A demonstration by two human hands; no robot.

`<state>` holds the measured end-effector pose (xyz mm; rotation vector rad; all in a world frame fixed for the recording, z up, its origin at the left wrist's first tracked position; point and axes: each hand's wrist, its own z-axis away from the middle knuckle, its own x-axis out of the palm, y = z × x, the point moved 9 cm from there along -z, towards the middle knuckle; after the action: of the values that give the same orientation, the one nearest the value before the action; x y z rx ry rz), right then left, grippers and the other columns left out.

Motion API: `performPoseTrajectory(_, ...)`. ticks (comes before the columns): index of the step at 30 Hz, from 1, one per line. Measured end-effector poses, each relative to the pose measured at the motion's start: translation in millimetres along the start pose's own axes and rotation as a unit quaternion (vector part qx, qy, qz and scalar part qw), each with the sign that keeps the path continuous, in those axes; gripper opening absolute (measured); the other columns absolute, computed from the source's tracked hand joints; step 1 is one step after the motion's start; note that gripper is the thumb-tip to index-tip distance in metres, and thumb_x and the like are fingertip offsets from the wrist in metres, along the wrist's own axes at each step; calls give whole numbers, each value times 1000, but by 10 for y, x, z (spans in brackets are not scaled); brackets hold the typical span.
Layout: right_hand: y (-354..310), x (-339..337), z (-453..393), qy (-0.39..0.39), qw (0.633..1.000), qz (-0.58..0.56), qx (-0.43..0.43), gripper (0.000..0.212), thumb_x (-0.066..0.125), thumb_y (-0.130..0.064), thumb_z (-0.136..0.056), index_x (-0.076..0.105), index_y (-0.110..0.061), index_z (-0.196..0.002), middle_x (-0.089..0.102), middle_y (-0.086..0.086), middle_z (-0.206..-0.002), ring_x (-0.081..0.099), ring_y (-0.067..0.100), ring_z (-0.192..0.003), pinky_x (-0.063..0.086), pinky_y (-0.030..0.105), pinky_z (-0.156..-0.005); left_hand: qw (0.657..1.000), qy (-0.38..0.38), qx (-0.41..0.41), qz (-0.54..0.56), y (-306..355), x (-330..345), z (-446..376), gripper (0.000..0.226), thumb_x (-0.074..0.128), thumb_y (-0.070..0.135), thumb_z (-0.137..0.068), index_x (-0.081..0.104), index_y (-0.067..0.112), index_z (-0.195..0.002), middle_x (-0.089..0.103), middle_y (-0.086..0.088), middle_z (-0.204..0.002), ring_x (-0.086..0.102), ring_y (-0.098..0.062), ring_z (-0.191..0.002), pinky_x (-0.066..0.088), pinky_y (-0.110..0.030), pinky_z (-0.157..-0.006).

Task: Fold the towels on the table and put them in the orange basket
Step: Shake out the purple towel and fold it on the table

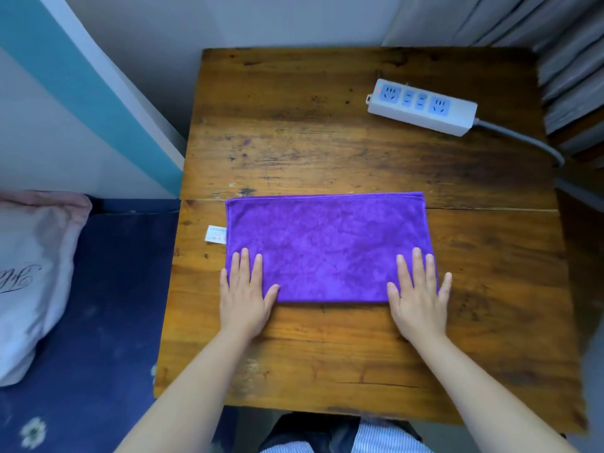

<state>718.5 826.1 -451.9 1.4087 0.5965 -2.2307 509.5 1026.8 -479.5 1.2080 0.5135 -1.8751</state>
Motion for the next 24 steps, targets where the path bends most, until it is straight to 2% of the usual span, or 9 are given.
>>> performPoseTrajectory(3,295,6,89,7,995,-46,89,56,45,-26,-93,26,-7,-143,18,15,-154,12,33,-143,8,55,-114,1000,14,-22,10,91,-87,70,67,33,47,-94,8,15,-148,-3,-8,-157,-7,-23,-145,0,-48,-116)
performPoseTrajectory(5,424,-71,124,37,988,-88,119,57,54,-20,-89,33,0,-139,32,21,-147,25,37,-138,17,54,-111,998,54,12,28,291,-208,55,66,40,42,-93,16,11,-147,4,-10,-157,0,-26,-145,1,-48,-116)
performPoseTrajectory(8,355,-216,94,74,988,-105,90,57,65,-15,-81,44,5,-130,53,26,-127,45,43,-120,36,53,-98,995,61,73,37,701,-281,-84,65,39,41,-94,15,12,-147,3,-6,-157,-1,-23,-146,0,-42,-117)
performPoseTrajectory(10,321,-241,31,56,988,-106,96,61,64,-20,-83,39,3,-133,54,25,-123,47,41,-116,38,48,-95,993,52,94,40,950,-291,-198,66,37,42,-94,12,13,-147,1,-5,-158,-3,-21,-146,0,-40,-117)
performPoseTrajectory(12,320,-223,-64,31,980,-148,130,62,61,-22,-85,34,1,-136,51,24,-126,44,39,-119,37,44,-98,993,43,97,41,1070,-266,-287,66,36,42,-94,10,13,-148,0,-5,-158,-3,-20,-146,1,-39,-117)
performPoseTrajectory(16,366,-233,-221,6,950,-242,196,39,61,-19,-83,52,2,-115,60,25,-115,51,41,-111,41,41,-93,995,37,88,26,1065,-160,-336,66,33,44,-94,9,14,-148,0,-4,-158,-4,-19,-146,-3,-39,-117)
performPoseTrajectory(20,336,-228,-266,-21,957,-226,182,25,60,-17,-81,61,3,-94,60,25,-106,50,39,-104,39,35,-89,995,55,81,22,1049,-132,-338,65,32,44,-94,10,15,-148,3,-2,-158,-2,-16,-146,-6,-37,-116)
performPoseTrajectory(24,286,-326,-239,-28,955,-251,154,23,60,-17,-82,61,2,-95,56,21,-110,51,34,-101,40,31,-81,995,58,81,27,1059,-136,-348,64,33,43,-94,11,16,-148,3,-1,-158,-1,-16,-146,-6,-37,-116)
